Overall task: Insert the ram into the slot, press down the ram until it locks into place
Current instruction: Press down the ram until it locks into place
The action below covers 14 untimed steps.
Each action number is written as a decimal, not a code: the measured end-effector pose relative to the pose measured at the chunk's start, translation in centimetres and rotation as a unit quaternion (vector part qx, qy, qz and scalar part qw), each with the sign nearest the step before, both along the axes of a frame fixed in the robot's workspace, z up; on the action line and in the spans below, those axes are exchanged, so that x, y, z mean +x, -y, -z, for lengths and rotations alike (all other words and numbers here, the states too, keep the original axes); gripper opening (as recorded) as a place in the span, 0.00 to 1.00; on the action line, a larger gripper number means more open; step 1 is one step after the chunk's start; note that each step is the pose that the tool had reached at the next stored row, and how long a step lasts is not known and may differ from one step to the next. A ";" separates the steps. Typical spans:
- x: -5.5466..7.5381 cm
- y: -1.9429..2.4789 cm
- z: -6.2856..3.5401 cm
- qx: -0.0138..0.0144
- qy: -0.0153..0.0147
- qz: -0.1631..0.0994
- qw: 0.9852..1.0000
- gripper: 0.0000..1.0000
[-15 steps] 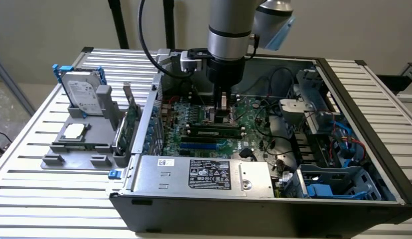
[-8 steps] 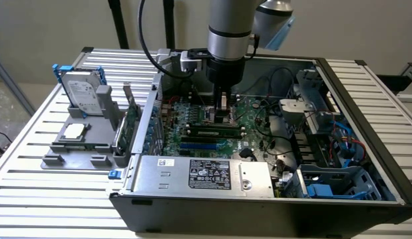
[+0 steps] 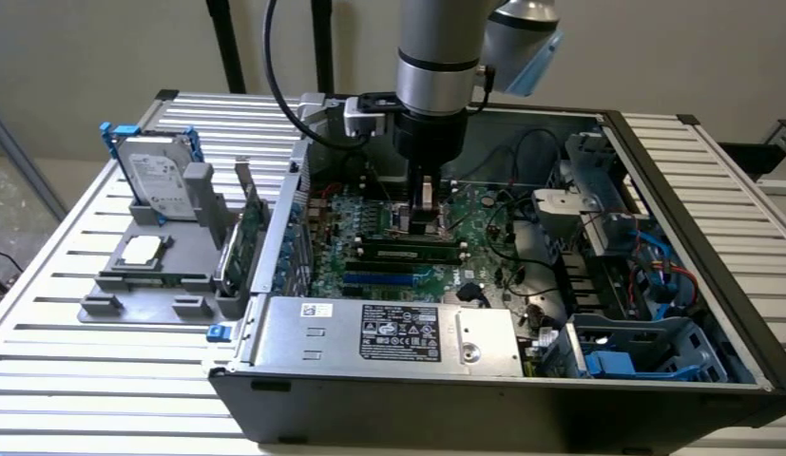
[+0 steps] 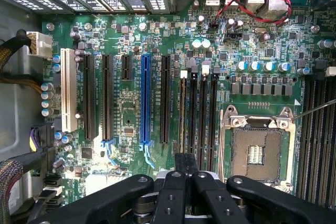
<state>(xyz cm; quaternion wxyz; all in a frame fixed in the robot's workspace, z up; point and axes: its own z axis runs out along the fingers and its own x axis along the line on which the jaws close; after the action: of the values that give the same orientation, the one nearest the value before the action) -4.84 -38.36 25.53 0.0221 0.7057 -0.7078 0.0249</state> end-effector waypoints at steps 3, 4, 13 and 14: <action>0.0 0.00 0.00 0.000 0.000 0.000 1.000 0.11; 0.0 0.00 0.00 0.000 0.000 0.000 1.000 0.11; 0.0 0.00 0.00 0.000 0.000 0.000 1.000 0.11; 0.0 0.00 0.00 0.000 0.000 0.000 1.000 0.11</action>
<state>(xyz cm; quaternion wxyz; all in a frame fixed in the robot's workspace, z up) -4.84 -38.35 25.53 0.0221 0.7056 -0.7078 0.0249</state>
